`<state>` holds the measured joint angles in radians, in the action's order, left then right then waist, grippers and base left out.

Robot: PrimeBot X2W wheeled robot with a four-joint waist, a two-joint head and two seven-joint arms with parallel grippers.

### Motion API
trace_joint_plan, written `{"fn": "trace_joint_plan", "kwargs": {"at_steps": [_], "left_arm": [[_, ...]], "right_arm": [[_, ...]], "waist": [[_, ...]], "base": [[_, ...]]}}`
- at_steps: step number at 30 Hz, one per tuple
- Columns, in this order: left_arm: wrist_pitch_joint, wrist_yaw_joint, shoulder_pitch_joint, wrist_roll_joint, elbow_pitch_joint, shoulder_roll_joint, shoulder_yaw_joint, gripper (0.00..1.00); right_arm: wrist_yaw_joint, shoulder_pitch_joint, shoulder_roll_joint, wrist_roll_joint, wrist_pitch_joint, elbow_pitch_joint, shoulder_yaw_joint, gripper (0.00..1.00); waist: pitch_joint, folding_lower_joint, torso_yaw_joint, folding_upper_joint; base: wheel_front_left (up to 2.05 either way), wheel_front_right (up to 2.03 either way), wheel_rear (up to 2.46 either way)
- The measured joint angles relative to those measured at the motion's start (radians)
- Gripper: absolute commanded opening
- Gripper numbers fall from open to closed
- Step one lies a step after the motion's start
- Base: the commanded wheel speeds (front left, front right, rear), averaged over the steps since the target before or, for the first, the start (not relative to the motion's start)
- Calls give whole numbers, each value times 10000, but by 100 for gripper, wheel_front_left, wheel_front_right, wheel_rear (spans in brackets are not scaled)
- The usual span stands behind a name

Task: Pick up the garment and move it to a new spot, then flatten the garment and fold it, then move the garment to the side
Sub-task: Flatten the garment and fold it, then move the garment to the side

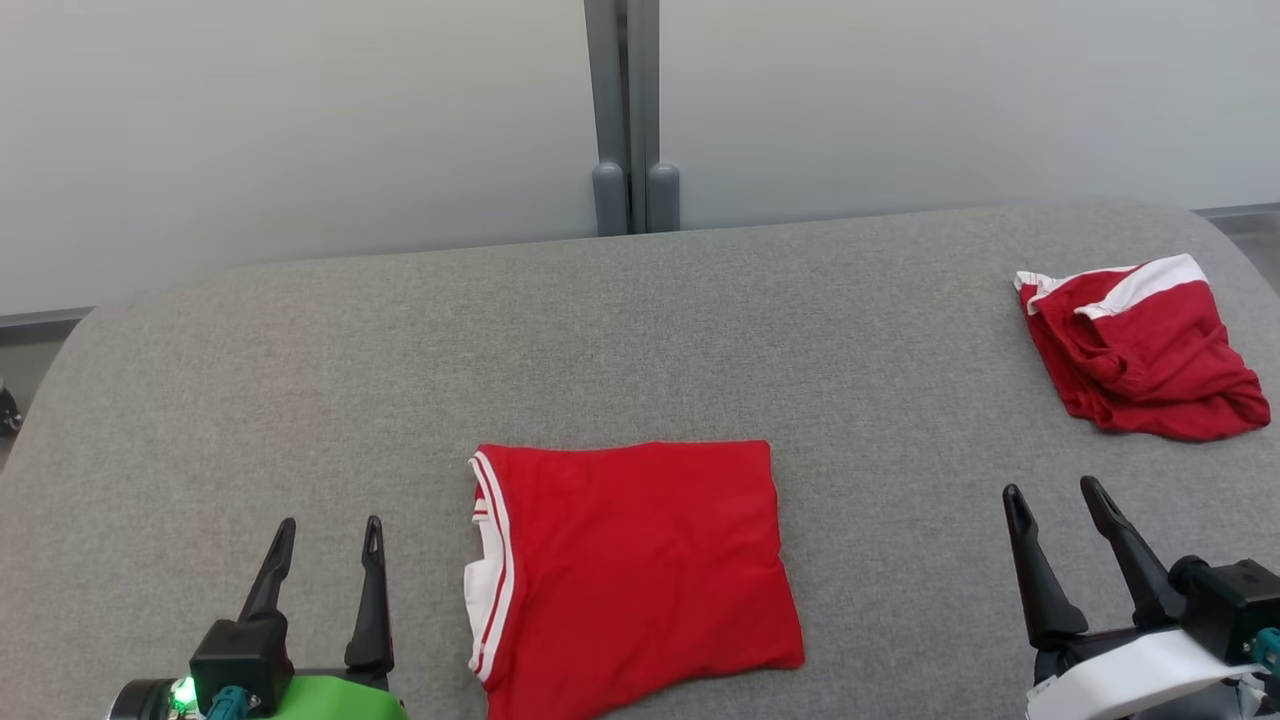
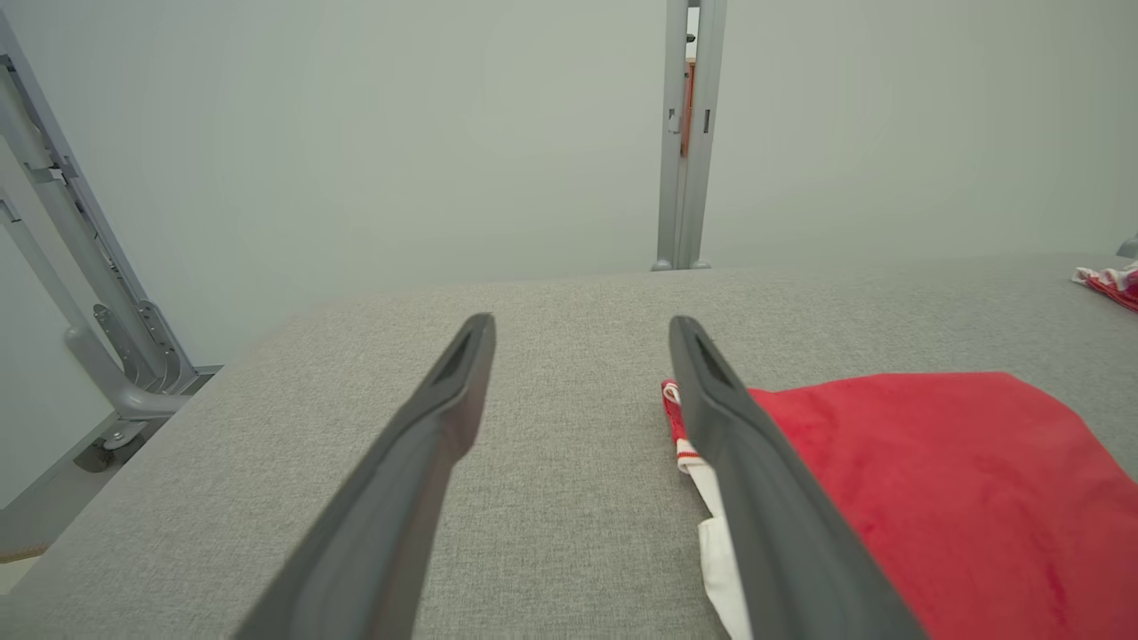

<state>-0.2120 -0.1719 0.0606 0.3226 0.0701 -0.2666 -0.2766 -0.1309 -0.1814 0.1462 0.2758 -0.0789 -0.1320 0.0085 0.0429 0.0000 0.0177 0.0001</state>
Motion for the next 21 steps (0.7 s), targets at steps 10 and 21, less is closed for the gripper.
{"fn": "trace_joint_plan", "kwargs": {"at_steps": [10,21], "left_arm": [[98,-104,119,2,2,-63,-40,100],[161,-148,116,38,-2,-121,-65,100]], "right_arm": [[0,-181,-77,-25,84,-127,-42,100],[0,-181,-102,-25,88,-138,-90,100]], "waist": [[77,0,32,0],[52,0,-22,0]], "base": [[0,0,0],[0,0,0]]}}
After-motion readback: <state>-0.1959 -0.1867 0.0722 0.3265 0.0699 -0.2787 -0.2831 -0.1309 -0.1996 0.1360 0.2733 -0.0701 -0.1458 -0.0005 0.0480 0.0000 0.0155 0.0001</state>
